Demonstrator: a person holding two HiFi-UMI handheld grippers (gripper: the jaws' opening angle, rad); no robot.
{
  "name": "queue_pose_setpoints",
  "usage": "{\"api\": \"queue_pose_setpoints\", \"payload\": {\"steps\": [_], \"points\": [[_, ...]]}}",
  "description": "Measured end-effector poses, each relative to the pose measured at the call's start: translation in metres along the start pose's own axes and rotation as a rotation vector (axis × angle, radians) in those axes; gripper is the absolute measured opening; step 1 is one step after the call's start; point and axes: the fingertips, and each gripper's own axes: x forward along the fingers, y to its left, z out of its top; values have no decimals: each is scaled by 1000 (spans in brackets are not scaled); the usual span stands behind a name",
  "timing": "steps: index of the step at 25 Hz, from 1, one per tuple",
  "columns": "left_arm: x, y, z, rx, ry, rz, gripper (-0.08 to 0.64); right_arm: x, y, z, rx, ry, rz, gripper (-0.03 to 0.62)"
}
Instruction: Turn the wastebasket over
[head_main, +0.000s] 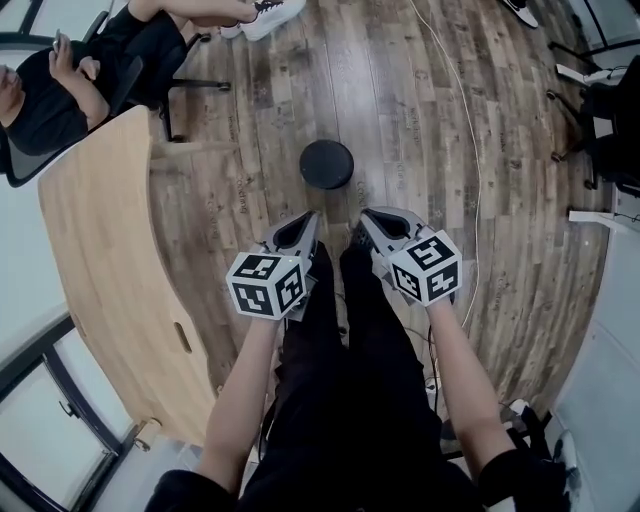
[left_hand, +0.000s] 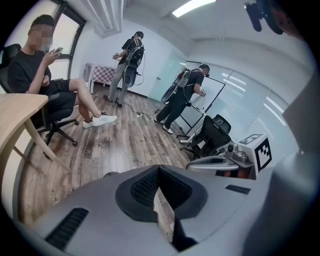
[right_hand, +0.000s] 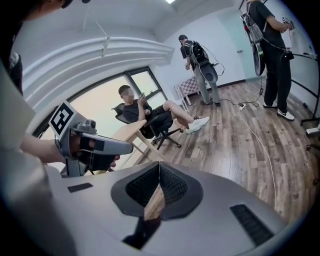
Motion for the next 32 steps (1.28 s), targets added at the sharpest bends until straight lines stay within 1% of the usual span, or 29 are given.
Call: {"api": "queue_pose_setpoints", "payload": {"steps": [8,11,14,18,24,28,32], "points": [[42,12,-14,36,71,-54,17,21,-19,-26,67,15,-60,32],[52,22,-22,59,98,-74,17,31,-20,-35,86,17,-60,32],[68,41,-36,78,121,-97,17,49,-23,-45,98,29,-59,32],[96,66,-60,88,167,-111,17,76,-34,-64,102,63,-94,32],[128,96,-88,138,207,-124,17,121,-54,-91,117,78,-125,32],[144,123,-107,123,219,-121,18,151,-71,-113,142,83,-137,32],[165,155,-119,110,224,-108,18,179,-94,-129,109,116,-170,34]]}}
